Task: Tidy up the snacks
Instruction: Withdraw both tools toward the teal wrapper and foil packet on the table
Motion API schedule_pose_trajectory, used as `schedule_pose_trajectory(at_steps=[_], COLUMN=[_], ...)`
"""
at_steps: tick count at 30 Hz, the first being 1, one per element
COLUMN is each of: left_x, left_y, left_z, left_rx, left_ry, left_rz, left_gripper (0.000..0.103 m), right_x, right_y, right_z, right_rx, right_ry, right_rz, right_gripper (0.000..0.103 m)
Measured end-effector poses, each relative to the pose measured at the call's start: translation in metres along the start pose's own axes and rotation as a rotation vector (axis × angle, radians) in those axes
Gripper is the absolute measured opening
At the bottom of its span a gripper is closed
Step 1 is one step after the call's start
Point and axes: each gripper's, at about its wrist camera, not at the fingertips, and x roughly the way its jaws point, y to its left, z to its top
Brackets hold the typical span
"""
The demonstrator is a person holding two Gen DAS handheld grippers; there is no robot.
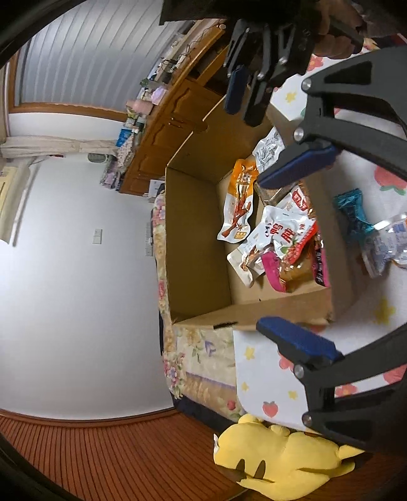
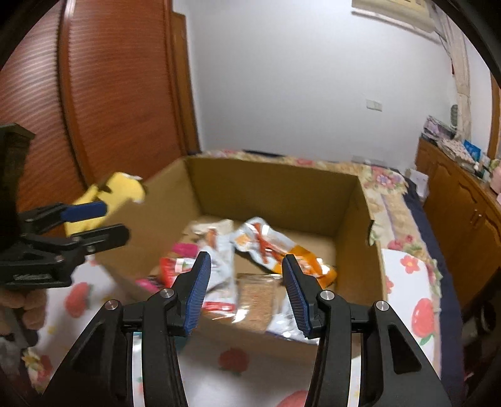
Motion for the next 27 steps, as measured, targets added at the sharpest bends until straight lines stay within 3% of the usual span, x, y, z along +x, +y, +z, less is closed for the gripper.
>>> schedule_pose_trajectory(at_steps=[10,27], left_x=[-0.037,-0.022], left_y=[0.011,0.035], left_z=[-0.038,-0.116], left_rx=[0.003,-0.042], left_ry=[-0.059,0.063], left_rz=[0.036,0.047], left_gripper=[0.093,0.093], right_x=[-0.022,0.058], right_y=[0.041,0.082], right_z=[-0.032,-0.069], right_rx=[-0.061,-0.171], right_ry=[-0.006,0.185], right_rz=[0.091,0.182], right_gripper=[0.054,0.054])
